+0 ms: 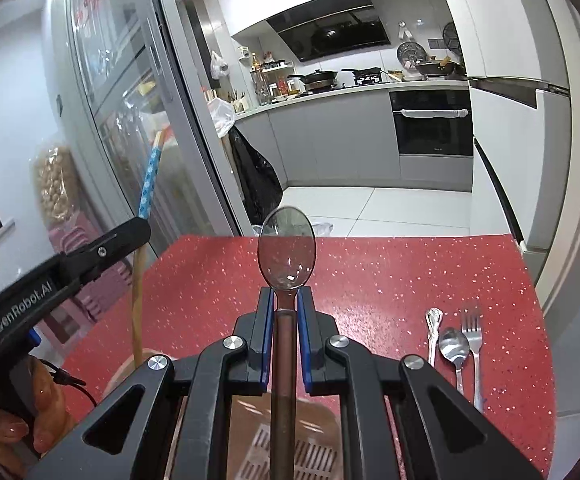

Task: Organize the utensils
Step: 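Lift both held utensils and drop them into the beige holder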

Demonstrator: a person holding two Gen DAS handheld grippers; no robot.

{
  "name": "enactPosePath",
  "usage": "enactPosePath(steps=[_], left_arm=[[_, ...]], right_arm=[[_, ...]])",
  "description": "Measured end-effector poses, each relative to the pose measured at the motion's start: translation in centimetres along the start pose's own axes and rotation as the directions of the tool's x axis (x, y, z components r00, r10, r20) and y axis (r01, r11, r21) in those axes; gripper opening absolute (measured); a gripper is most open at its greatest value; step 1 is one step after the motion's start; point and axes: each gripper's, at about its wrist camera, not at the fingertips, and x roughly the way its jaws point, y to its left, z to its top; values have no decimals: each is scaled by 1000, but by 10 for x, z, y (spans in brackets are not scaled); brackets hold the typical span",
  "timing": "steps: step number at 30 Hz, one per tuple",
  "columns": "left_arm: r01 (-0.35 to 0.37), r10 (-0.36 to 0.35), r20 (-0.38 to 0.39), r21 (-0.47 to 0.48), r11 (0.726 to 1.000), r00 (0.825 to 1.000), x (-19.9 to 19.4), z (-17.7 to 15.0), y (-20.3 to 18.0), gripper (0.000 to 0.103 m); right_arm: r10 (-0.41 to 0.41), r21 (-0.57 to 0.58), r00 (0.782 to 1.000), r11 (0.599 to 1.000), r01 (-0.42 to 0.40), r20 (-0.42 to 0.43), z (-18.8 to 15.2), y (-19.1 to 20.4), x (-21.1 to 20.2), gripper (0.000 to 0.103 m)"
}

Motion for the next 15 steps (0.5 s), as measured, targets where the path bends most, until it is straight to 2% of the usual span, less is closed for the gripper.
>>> enactPosePath(steps=[5, 8, 15], left_arm=[[-18, 18, -5, 39, 999, 1000, -8, -16, -4, 31], [-30, 30, -6, 84, 996, 1000, -13, -25, -9, 31], [-56, 60, -35, 100, 993, 998, -21, -35, -7, 31]], right_arm=[[5, -25, 1000, 1000, -4, 19, -14, -3, -11, 13], [22, -1, 999, 1000, -22, 35, -20, -5, -19, 13], [55, 51, 997, 997, -57, 49, -28, -12, -32, 13]])
